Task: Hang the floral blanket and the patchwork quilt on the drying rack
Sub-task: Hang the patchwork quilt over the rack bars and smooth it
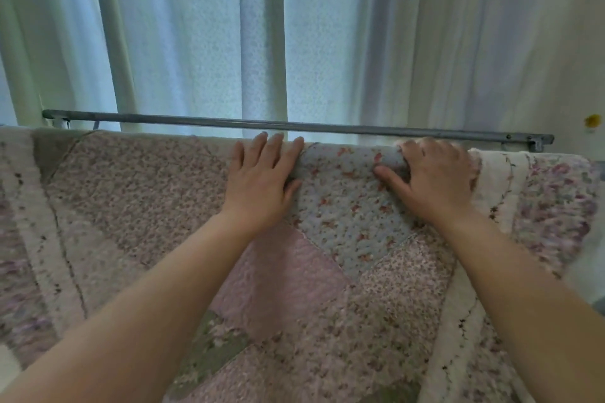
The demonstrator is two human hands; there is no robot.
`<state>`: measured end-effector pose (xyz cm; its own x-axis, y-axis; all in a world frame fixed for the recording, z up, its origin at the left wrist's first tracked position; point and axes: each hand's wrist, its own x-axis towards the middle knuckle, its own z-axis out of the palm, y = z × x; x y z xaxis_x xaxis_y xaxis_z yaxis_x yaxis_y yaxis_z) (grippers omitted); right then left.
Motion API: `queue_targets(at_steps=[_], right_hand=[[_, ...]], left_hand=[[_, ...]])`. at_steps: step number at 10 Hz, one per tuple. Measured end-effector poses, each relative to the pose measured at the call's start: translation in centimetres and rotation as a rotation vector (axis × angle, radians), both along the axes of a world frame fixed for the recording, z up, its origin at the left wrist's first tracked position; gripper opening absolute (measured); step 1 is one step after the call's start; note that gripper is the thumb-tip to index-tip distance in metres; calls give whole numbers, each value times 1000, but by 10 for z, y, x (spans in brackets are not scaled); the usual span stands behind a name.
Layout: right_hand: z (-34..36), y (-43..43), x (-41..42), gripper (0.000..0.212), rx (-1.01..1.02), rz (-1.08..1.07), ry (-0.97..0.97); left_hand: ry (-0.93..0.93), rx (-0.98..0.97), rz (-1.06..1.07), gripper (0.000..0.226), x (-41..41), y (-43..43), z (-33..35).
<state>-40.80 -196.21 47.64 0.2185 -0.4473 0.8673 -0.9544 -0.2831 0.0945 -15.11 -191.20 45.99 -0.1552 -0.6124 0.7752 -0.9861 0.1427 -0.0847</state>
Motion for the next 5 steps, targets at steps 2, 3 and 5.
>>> queue_targets(at_steps=[2, 3, 5], right_hand=[[-7, 9, -9, 69, 152, -63, 54], [-12, 26, -17, 75, 277, -79, 94], [-38, 76, -34, 78, 513, 71, 25]], left_hand=[[32, 134, 77, 70, 4, 32, -24], [62, 255, 172, 71, -5, 56, -37], [173, 377, 286, 71, -26, 115, -66]])
